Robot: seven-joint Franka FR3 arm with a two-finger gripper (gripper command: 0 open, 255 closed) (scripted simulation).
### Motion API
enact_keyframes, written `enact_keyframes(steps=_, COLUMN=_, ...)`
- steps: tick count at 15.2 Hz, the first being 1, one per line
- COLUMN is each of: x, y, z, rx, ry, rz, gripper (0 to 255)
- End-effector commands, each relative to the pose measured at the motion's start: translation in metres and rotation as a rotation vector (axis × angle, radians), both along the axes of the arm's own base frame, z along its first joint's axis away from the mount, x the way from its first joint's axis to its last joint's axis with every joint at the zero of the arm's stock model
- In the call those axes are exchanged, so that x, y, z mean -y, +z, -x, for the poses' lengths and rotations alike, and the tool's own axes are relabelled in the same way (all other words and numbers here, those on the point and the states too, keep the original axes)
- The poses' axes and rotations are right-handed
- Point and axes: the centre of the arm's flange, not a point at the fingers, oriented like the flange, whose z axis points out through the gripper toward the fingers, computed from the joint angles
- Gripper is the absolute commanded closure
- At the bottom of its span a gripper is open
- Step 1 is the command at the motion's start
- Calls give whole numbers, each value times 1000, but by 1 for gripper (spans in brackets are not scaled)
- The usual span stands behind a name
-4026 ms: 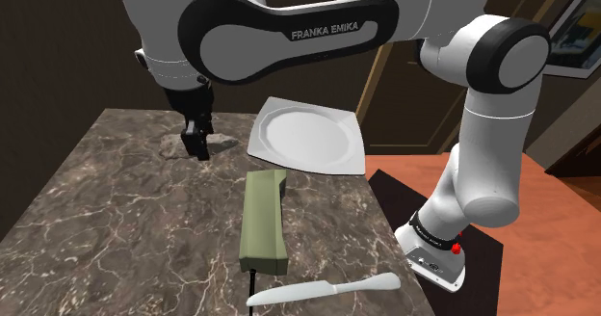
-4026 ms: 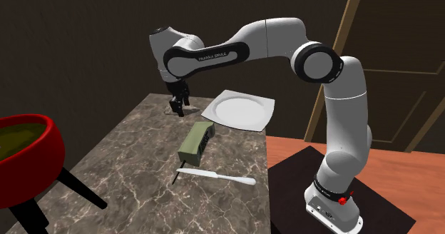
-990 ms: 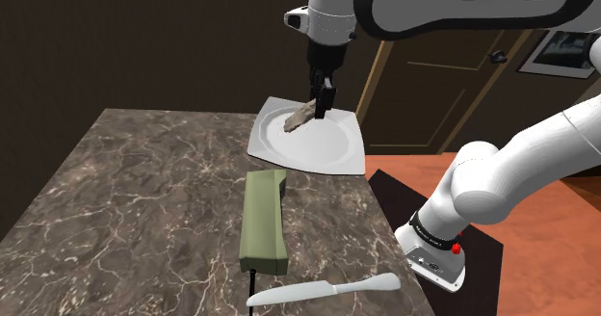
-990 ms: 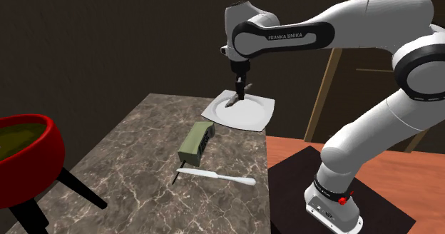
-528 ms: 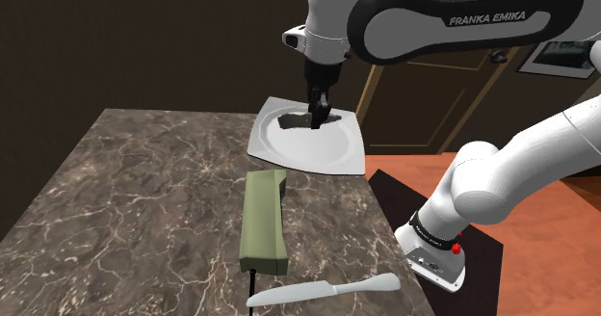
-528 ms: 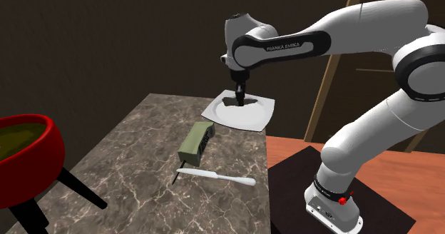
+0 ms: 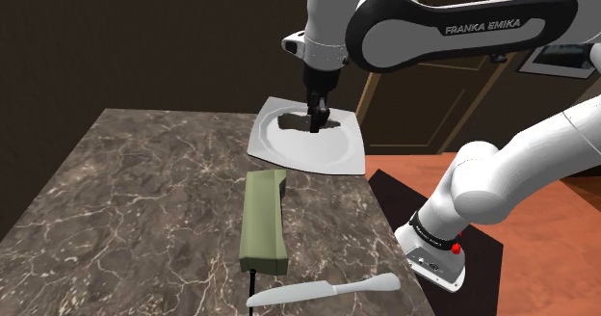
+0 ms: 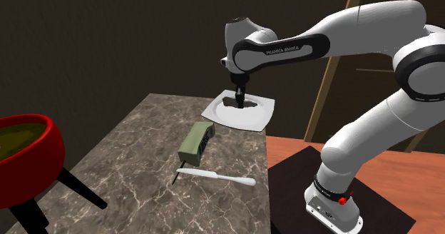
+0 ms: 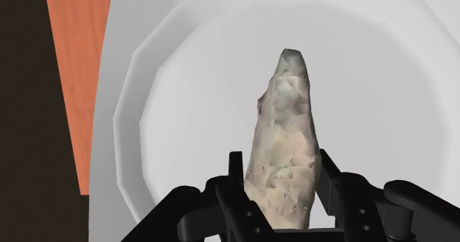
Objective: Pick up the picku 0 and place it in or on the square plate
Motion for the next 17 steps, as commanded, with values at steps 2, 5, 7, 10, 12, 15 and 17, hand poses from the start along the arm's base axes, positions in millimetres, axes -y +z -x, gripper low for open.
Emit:
enact_keyframes(steps=2, x=0, y=-3, z=-1, rx=-5, ry=0, rz=0, gripper=0)
enact_keyframes(steps=5, x=-1, y=-3, z=-1, rx=-5, ry=0, rz=0, gripper=0)
enact_keyframes(steps=7, x=0, y=-3, z=-1, rx=-5, ry=0, rz=0, gripper=0)
enact_keyframes(steps=10, x=-6, y=36, z=1, rx=-5, ry=0, rz=0, gripper=0)
enact_keyframes(steps=12, x=-8, y=47, z=1, rx=-5, ry=0, rz=0, gripper=0)
enact_keyframes(steps=15, x=-8, y=47, z=1, rx=-5, ry=0, rz=0, gripper=0)
enact_keyframes(steps=17, x=-8, y=47, z=1, rx=-5, ry=0, rz=0, gripper=0)
